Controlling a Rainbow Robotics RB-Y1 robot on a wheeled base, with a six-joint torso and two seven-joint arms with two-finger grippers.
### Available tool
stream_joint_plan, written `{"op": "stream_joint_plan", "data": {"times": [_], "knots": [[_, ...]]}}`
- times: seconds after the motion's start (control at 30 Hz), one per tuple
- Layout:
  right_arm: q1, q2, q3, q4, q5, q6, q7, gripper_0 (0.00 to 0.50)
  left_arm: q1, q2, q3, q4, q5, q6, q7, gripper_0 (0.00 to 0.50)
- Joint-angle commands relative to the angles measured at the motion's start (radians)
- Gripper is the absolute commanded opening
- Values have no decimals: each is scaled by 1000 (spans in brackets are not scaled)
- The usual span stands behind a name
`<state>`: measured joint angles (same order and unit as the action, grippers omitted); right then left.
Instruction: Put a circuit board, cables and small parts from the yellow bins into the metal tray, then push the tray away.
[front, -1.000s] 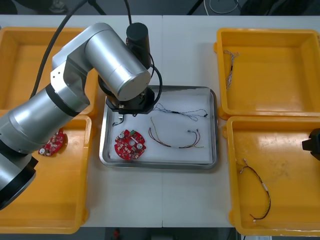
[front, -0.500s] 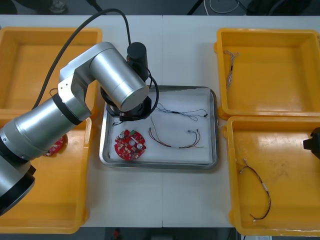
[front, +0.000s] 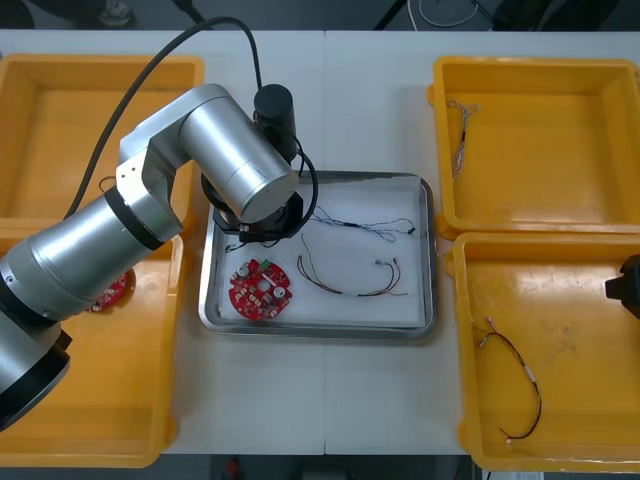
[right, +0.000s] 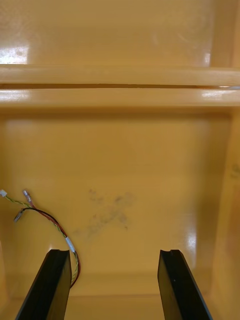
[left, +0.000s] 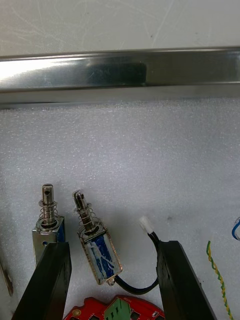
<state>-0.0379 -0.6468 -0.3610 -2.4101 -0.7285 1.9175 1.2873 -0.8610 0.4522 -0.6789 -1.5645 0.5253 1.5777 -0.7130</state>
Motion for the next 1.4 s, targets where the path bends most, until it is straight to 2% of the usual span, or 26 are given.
{"op": "stream_joint_plan", "data": {"times": [0.03,0.23,0.43,0.67,0.87,0.97,1.1,1.3,1.4], "knots": [[-17,-13,56,-61,-12,2,-43,500,7,-12,-11,-40,-10,-4,0,500],[-73,-54,117,-69,-45,2,-40,500,7,11,32,-100,-4,56,-2,500],[-149,-66,163,-67,-137,2,-34,500,7,60,144,-215,41,185,-17,500],[-286,-76,346,-64,-115,2,-31,500,8,134,318,-325,127,342,-106,500],[-444,-76,548,-15,-97,2,-28,500,30,209,447,-356,191,342,-215,500],[-525,-63,645,28,-100,2,-28,500,51,256,509,-359,226,342,-275,500],[-609,-17,740,72,-78,2,-23,500,102,313,591,-361,272,342,-361,500],[-657,78,829,91,-22,2,1,500,189,378,684,-368,282,342,-507,500],[-666,99,875,91,1,2,18,500,223,401,716,-368,285,342,-566,500]]}}
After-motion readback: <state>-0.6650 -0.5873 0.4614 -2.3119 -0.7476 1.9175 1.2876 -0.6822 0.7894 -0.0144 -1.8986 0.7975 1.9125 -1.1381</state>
